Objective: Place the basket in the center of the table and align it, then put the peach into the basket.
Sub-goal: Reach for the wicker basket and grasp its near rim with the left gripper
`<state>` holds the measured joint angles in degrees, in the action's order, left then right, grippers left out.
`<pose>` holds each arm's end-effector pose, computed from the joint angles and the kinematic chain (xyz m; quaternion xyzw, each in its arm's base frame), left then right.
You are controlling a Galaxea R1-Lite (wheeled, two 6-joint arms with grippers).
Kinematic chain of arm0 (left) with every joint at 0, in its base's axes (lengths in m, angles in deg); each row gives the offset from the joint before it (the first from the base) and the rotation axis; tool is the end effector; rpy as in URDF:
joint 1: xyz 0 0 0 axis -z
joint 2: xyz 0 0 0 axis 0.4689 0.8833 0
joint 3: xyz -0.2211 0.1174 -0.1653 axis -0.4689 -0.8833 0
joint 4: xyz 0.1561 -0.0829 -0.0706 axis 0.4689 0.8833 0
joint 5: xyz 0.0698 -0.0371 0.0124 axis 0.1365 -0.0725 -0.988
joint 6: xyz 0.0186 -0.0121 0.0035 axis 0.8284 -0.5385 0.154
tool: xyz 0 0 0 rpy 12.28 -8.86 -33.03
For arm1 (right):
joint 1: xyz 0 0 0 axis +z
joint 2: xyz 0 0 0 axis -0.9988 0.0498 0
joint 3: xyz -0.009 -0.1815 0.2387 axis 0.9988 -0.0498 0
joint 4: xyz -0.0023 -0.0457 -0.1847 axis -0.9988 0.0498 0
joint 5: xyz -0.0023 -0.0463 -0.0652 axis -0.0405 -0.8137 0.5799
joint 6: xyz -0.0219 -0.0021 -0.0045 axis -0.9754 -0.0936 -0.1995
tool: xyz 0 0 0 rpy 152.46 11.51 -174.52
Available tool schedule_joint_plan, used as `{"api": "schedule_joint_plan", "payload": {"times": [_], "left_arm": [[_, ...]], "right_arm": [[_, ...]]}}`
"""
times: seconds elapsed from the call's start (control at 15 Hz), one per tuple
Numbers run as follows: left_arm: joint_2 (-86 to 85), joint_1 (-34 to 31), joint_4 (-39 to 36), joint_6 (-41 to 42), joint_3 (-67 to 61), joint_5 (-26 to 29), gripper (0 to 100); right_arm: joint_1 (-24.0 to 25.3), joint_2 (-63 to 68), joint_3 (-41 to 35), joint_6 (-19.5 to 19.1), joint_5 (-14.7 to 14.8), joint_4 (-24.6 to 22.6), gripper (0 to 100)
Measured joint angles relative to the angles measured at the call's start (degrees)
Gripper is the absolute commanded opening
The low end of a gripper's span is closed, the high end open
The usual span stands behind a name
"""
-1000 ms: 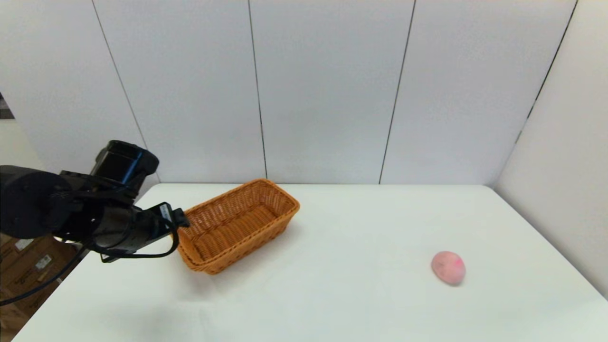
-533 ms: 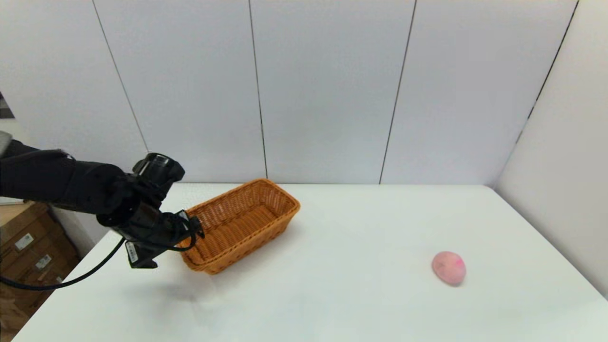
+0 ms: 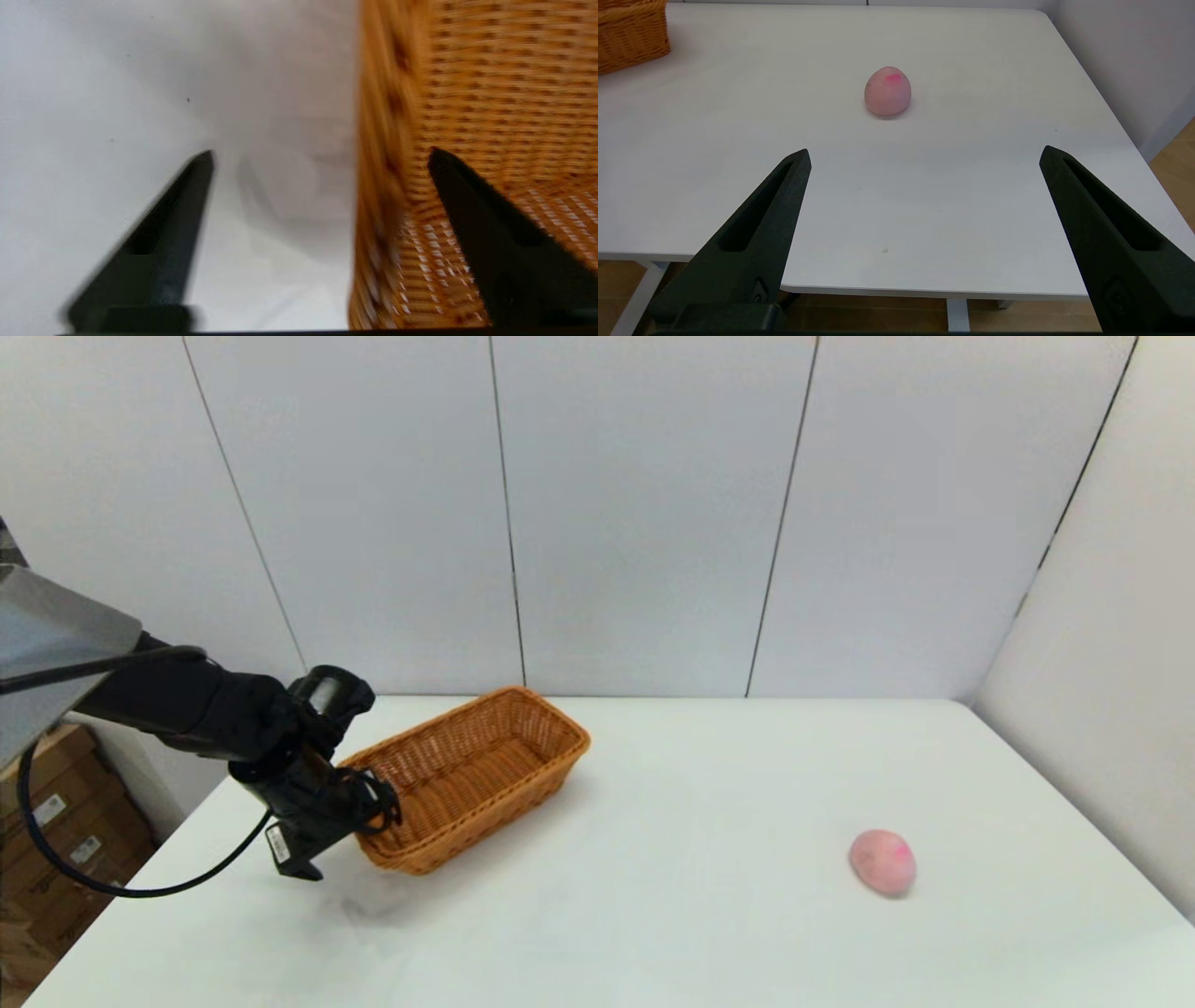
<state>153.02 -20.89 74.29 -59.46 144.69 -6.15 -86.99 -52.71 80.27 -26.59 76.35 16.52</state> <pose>0.3390 -0.0417 0.0671 -0.2855 0.5635 0.2054 0.7475 -0.0325 -0.0003 0.0765 -0.0041 0.0783 -0.0029 0.9969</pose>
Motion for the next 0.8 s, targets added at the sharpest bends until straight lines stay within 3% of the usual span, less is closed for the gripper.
{"api": "schedule_joint_plan", "payload": {"times": [0.6, 0.8], "left_arm": [[3.38, -1.69, -0.01, 0.15, 1.96, 3.15, 0], [3.25, -1.71, 0.11, 0.02, 2.51, 8.28, 0]], "right_arm": [[-0.02, 0.00, 0.00, -0.02, 0.10, 0.07, 100], [0.00, 0.00, 0.00, 0.01, 0.11, 0.09, 100]]}}
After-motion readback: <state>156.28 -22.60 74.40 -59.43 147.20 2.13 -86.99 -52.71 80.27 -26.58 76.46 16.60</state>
